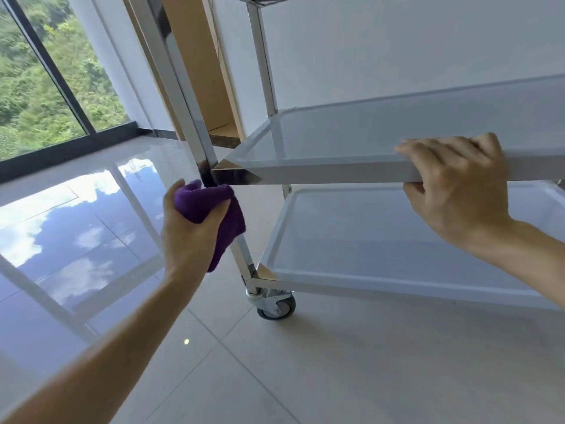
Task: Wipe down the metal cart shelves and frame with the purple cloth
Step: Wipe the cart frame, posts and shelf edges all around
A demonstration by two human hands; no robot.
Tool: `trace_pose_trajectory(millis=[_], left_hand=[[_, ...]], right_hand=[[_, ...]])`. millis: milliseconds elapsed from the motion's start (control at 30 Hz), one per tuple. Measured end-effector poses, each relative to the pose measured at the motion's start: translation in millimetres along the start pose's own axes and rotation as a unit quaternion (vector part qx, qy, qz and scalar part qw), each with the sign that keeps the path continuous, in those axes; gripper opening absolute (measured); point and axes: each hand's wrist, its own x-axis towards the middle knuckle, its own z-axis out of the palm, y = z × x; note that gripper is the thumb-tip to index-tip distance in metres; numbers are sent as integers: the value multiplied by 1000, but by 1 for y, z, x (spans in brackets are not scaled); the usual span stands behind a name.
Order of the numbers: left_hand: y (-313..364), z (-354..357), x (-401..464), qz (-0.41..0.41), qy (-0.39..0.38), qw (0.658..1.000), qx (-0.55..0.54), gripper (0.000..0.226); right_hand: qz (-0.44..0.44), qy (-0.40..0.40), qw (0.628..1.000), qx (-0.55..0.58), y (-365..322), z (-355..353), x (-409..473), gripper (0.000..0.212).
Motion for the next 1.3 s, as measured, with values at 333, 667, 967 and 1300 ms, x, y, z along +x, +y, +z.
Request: trace_pose_trajectory(millis=[333,667,967,1300], left_hand=[[-71,52,5,-86,26,996,5,58],[-118,56,-32,-183,-2,983,34,53],[-52,64,15,-51,99,994,-25,66],[-119,34,-29,-191,-87,950,230,57]], right_hand=[[14,29,999,34,4,4,-2,35],[15,59,998,9,3,12,-2,32],[21,46,999,19,0,8,-1,34],[27,14,999,18,0,3,-2,37]])
